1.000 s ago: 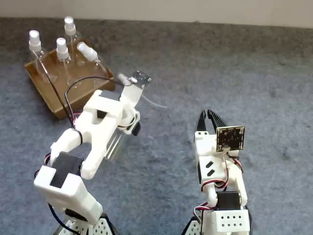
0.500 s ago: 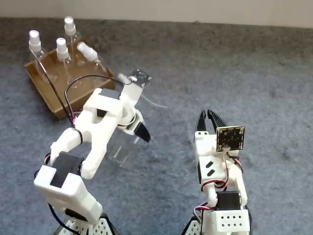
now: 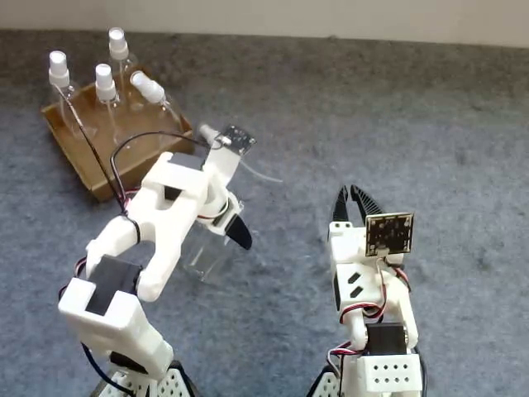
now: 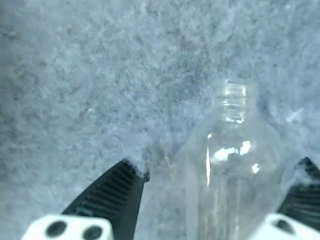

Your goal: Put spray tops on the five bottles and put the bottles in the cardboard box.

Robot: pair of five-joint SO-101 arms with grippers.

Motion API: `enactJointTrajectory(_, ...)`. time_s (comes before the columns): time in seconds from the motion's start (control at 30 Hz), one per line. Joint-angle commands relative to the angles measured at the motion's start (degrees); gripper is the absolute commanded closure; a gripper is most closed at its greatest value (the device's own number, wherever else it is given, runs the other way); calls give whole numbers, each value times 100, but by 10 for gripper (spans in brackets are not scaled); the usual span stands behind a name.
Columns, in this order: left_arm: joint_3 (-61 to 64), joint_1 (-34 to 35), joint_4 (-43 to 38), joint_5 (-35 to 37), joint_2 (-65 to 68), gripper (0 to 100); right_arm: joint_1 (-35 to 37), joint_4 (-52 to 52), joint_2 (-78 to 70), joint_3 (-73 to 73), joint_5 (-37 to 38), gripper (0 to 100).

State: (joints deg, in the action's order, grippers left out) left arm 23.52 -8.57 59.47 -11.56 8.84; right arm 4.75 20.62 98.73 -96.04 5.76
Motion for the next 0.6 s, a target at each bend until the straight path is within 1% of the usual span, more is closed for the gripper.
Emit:
enactJointTrajectory(0.0,154,-66,-387,-62,-66,614,-48,48,4,-884,70,957)
enactJointTrajectory(0.07,163,-66,-387,-62,-66,616,-48,48,4,-884,70,957)
enactJointTrajectory(0.13,180,-57,-369,-62,-92,644,-48,48,4,-884,70,957)
enactJointTrajectory(0.27,180,-66,-352,-62,-84,769,-48,48,4,-884,70,957)
enactJointTrajectory(0.37,180,-66,-352,-62,-75,832,-48,48,4,-884,70,957)
enactJointTrajectory(0.43,180,-66,-352,-62,-92,853,-48,48,4,-884,70,957)
enactJointTrajectory(0.57,110,-66,-352,-62,-127,862,-48,48,4,-884,70,957)
